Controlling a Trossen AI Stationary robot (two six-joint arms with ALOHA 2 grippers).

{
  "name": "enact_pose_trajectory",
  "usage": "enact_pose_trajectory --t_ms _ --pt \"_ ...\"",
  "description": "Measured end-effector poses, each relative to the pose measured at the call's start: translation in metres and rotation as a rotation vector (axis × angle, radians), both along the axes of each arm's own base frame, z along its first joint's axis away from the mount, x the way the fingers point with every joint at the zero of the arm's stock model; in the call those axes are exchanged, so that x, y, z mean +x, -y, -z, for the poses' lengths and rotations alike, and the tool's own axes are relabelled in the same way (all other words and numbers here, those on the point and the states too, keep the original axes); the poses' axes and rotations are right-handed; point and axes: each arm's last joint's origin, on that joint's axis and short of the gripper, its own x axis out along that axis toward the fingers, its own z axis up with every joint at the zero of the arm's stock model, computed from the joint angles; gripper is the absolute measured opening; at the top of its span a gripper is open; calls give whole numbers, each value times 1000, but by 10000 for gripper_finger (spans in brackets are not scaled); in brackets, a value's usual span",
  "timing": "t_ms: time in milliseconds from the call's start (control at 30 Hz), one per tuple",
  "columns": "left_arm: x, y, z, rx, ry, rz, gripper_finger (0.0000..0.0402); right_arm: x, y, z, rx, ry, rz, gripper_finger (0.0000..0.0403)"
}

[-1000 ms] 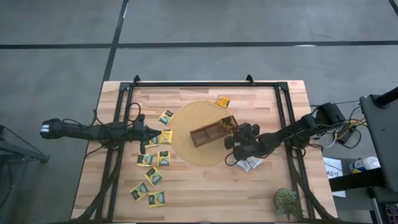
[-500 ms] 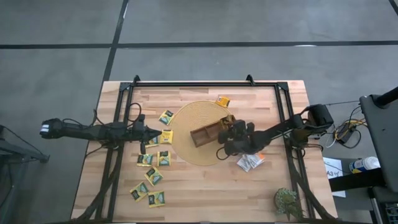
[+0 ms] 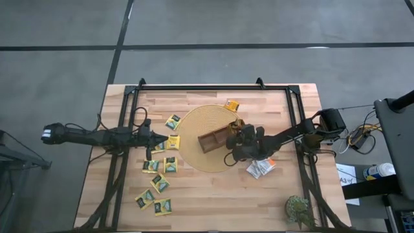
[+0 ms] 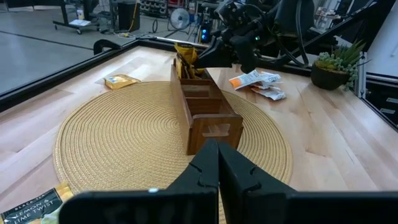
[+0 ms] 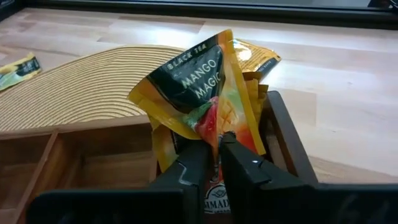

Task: Pick & Place Tea
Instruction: Put the orange tea bag into the right section of the wooden organizer

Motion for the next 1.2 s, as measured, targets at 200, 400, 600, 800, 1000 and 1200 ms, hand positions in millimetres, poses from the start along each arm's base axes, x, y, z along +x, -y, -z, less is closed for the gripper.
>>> enact_pose_trajectory --t_ms 200,400,600,800,1000,1200 --pt "0 0 0 0 0 0 0 0 0 0 0 0 -1 96" --pt "0 0 0 0 0 0 0 0 0 0 8 -2 -5 140" --pt "0 0 0 0 0 0 0 0 -1 0 48 -14 -30 173" --pt "0 0 0 0 0 0 0 -1 -2 -10 44 -6 -56 191" --pt "0 0 0 0 -1 0 0 -3 -2 -26 49 10 -97 190" --pt "0 0 0 0 0 0 0 -6 -1 -37 17 -13 -140 190"
